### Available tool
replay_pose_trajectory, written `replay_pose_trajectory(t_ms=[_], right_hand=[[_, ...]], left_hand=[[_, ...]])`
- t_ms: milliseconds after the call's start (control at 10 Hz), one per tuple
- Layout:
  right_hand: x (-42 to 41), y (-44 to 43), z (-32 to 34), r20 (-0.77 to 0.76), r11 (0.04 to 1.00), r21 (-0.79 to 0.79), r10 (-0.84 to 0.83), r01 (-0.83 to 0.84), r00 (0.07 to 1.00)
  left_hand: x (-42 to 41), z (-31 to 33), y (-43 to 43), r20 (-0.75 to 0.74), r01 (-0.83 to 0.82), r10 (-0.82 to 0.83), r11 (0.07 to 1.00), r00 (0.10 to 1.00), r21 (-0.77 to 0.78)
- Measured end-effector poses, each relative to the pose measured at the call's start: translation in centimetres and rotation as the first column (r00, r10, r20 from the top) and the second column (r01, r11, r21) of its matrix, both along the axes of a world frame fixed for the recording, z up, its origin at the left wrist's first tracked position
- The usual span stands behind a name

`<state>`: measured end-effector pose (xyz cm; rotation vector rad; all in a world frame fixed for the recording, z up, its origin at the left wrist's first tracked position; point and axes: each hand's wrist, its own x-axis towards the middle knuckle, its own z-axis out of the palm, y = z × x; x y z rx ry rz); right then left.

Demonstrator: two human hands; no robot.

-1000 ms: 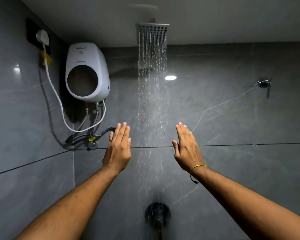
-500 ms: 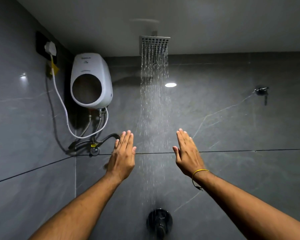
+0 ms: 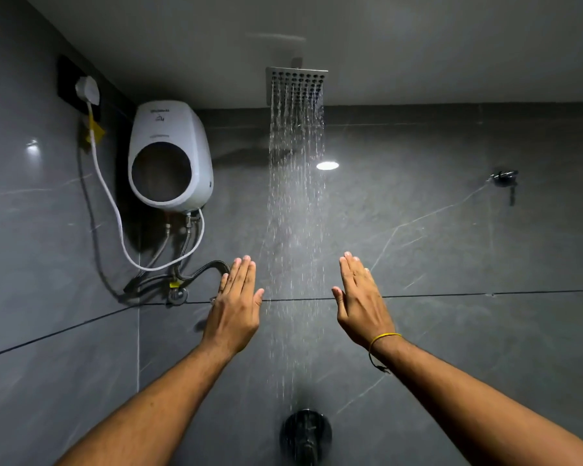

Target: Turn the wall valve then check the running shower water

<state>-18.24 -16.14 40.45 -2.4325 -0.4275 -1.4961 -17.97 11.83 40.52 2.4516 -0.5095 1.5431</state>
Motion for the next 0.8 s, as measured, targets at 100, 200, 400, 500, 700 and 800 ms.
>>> replay_pose_trajectory(t_ms=[100,200,400,500,700,800], right_hand=[[0.1,0.0,0.0,0.002,1.000,-0.005,-0.003,0.003,1.000],[0.0,0.0,0.1,-0.002,1.000,-0.006,-0.010,0.010,1.000],[-0.5,0.0,0.3,0.024,1.000,-0.023,0.002,-0.001,1.000],[-0.6,-0.1,0.4,0.033,1.000,-0.029,-0.001,0.002,0.999],[-1.0,-0.2,0.7,0.060,0.999,-0.048,0.011,-0.009,0.998],[-1.3,-0.2,0.8,0.050,0.999,-0.025,0.021,-0.019,0.999]], left_hand=[[-0.2,-0.1,0.0,-0.012,0.002,-0.002,1.000,1.000,-0.003],[-0.5,-0.2,0.1,-0.023,0.001,-0.001,1.000,1.000,0.006],[-1.0,0.2,0.2,-0.028,-0.013,0.013,1.000,1.000,0.003],[-1.3,0.1,0.2,-0.033,-0.016,0.016,1.000,0.999,0.006],[-1.6,0.1,0.0,-0.020,-0.011,0.011,1.000,1.000,0.010],[-2.0,0.2,-0.1,-0.027,0.010,-0.010,1.000,1.000,-0.010]])
